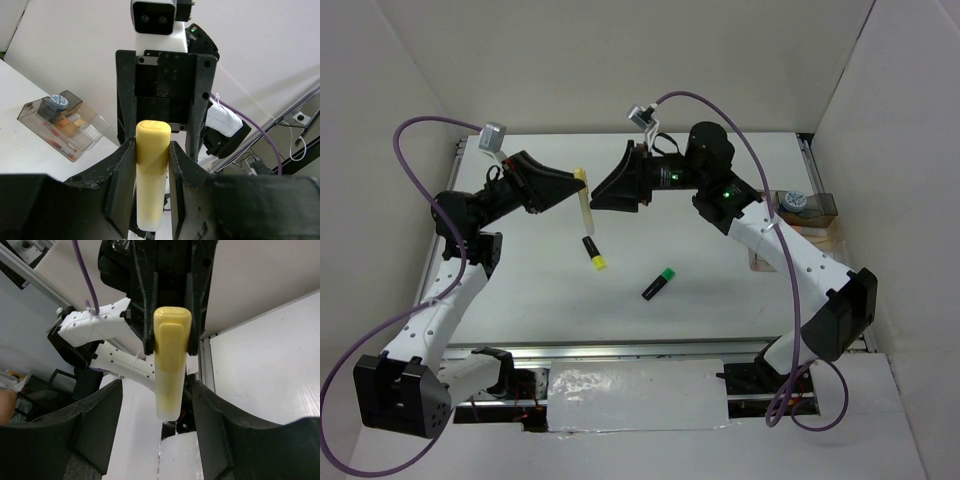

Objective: Sort the stationery into containers
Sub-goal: Place the pen in the storage box.

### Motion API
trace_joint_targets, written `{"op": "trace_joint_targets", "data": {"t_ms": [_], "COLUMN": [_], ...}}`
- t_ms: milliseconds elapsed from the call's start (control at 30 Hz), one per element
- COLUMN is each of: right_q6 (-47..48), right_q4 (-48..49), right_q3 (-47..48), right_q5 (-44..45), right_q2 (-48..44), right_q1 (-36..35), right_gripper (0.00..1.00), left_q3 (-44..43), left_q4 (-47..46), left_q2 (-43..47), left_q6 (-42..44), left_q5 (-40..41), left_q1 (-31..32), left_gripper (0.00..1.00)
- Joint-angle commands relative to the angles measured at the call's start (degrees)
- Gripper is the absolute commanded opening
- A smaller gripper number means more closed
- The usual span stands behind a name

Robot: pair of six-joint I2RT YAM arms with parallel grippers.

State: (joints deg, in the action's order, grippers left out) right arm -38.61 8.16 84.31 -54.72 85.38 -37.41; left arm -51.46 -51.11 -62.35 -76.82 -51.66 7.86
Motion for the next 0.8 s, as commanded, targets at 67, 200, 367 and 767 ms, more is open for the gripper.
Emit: {"op": "trace_joint_targets", "data": {"t_ms": [67, 200, 367, 767], "right_q6": [1.61, 2.57, 3.63, 8.19], "right_q4": [1.68, 0.71, 0.45, -4.11], "right_q3": [3.75, 4.89, 6.56, 6.75], "right_q5": [-0.04, 0.93, 1.37, 2.51], "right_q2": [1.1, 3.03, 4.61, 3.48], "right_q1": [-1.53, -1.79, -2.58, -1.18], "right_gripper": [0.64, 0.63, 0.6, 0.19], "left_q3": [-0.66, -1.01, -0.83, 0.4], "left_q4": [-3.38, -3.12, -3.12, -1.36], "left_q2": [1.09, 0.91, 0.91, 1.26], "left_q6": [-1.23, -1.32, -1.41, -0.53], "left_q5": [1.12, 1.03, 1.38, 1.03], "left_q1": [0.49, 0.58, 0.76, -0.21], "left_gripper": [0.0, 0.0, 0.0, 0.19]}}
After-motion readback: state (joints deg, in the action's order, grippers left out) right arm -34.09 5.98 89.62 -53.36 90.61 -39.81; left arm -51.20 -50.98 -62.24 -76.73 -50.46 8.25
